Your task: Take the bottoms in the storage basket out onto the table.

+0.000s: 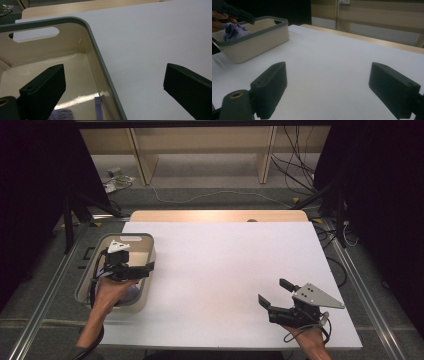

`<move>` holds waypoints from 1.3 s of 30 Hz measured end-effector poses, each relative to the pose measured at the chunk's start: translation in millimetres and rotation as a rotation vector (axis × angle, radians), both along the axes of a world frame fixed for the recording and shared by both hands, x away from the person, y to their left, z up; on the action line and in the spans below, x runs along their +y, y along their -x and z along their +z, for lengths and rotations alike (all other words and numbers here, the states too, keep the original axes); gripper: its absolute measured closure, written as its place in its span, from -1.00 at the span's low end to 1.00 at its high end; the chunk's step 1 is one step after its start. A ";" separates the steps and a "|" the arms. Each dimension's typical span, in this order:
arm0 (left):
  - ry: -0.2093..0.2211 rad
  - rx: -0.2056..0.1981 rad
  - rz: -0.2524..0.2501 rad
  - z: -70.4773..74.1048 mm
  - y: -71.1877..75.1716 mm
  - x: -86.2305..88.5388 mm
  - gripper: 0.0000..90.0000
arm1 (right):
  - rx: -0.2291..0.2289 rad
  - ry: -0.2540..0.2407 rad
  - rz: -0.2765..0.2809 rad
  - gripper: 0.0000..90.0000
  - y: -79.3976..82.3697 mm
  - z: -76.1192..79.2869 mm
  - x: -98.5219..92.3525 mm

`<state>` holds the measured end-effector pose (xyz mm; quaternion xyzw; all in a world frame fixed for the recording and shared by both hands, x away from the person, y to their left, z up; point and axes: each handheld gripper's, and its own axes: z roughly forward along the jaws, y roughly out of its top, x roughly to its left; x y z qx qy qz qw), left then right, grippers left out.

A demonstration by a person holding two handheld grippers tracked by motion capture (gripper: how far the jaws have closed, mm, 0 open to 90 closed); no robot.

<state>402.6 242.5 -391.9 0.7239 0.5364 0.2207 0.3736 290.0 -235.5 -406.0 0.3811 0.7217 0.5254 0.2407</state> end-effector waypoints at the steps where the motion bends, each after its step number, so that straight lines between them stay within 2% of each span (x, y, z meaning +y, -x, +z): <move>1: 0.000 0.003 0.007 1.2 -0.4 2.4 -0.91 | -0.002 -0.003 0.003 -0.65 0.1 0.1 0.5; 3: 0.002 0.014 0.010 3.7 -0.8 6.9 -0.91 | -0.002 0.000 0.007 -0.65 0.5 0.0 1.0; 10: -0.035 0.060 0.030 5.2 -2.0 21.8 -0.90 | -0.003 0.015 0.020 -0.64 1.3 -0.7 2.5; 17: -0.052 0.070 0.074 6.5 -1.5 37.3 -0.89 | 0.002 0.021 0.028 -0.65 1.6 -1.0 3.4; 18: -0.071 0.093 0.080 5.6 -1.8 41.1 -0.89 | 0.000 0.022 0.029 -0.65 1.7 -0.9 3.7; 23: -0.077 0.113 0.101 5.4 -1.8 48.3 -0.89 | 0.001 0.030 0.033 -0.65 2.0 -1.4 4.7; 25: -0.104 0.133 0.121 4.5 -2.3 53.7 -0.90 | -0.003 0.030 0.037 -0.64 2.0 -1.2 4.8; 27: -0.103 0.140 0.128 3.9 -2.4 55.8 -0.90 | 0.001 0.035 0.037 -0.65 1.9 -1.5 4.7; 28: -0.101 0.162 0.128 1.7 -2.4 59.0 -0.90 | 0.002 0.031 0.037 -0.65 1.9 -1.5 4.8; 29: -0.101 0.162 0.128 1.7 -2.4 59.0 -0.90 | 0.001 0.031 0.038 -0.65 1.9 -1.3 5.0; 30: -0.125 0.189 0.129 -1.1 -3.2 59.2 -0.90 | 0.001 0.033 0.040 -0.64 1.8 -1.4 5.1; 31: -0.125 0.189 0.129 -1.1 -3.2 59.2 -0.90 | 0.001 0.033 0.040 -0.64 1.8 -1.4 5.1; 32: -0.143 0.208 0.137 -3.0 -4.2 59.3 -0.90 | 0.003 0.037 0.042 -0.64 1.4 -2.1 5.5; 35: -0.143 0.230 0.134 -4.6 -4.4 60.0 -0.90 | 0.002 0.037 0.042 -0.64 1.5 -2.0 5.7; 39: -0.168 0.263 0.150 -8.3 -5.7 59.9 -0.91 | 0.005 0.038 0.044 -0.64 1.4 -2.4 6.2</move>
